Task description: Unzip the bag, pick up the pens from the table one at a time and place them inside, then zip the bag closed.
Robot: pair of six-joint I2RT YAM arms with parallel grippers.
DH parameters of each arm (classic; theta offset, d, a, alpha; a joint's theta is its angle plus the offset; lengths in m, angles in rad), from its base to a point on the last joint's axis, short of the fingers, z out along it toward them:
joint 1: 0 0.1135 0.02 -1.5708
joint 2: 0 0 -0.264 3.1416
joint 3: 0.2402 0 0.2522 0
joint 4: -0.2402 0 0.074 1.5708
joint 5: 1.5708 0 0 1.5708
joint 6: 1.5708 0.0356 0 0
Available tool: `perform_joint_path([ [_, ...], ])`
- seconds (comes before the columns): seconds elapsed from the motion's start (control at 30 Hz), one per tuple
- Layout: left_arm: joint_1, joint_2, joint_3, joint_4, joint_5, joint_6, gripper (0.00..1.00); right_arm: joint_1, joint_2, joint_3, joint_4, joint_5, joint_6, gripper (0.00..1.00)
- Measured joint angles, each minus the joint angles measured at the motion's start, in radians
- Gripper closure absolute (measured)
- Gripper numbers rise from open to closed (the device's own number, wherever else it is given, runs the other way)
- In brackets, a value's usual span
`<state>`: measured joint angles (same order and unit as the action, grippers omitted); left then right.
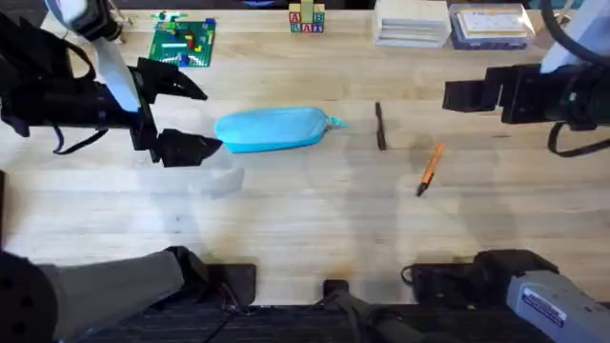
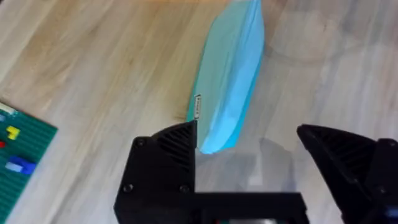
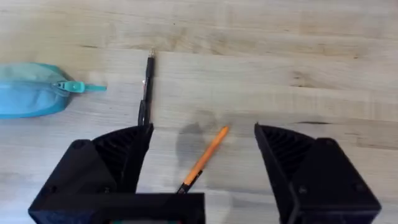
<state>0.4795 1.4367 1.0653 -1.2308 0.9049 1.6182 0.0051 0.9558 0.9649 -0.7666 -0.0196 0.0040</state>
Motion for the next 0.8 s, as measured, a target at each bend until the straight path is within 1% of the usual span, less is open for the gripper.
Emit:
perform_joint_path([
  [0.13,0.0,0.028,0.0,0.068,0.026,0.034,0.008,0.0,0.0,0.0,0.0,0.0,0.0,0.003],
  [0.17,0.0,0.034,0.0,0.133,0.038,0.047,0.008,0.0,0.0,0.0,0.0,0.0,0.0,0.003],
  [0.2,0.0,0.035,0.001,0.144,0.039,0.051,0.008,0.0,0.0,0.0,0.0,0.0,0.0,0.003],
  [0.53,0.0,0.035,0.002,0.158,0.045,0.059,0.009,0.0,0.0,0.0,0.0,0.0,0.0,0.003],
  [0.67,0.0,0.043,0.004,0.147,0.045,0.06,0.01,0.0,0.0,0.0,0.0,0.0,0.0,0.003],
  [0.73,0.0,0.068,0.009,0.133,0.046,0.079,0.009,0.0,0.0,0.0,0.0,0.0,0.0,0.003],
  [0.8,0.0,0.104,0.011,0.11,0.057,0.118,0.009,0.0,0.0,0.0,0.0,0.0,0.0,0.003],
])
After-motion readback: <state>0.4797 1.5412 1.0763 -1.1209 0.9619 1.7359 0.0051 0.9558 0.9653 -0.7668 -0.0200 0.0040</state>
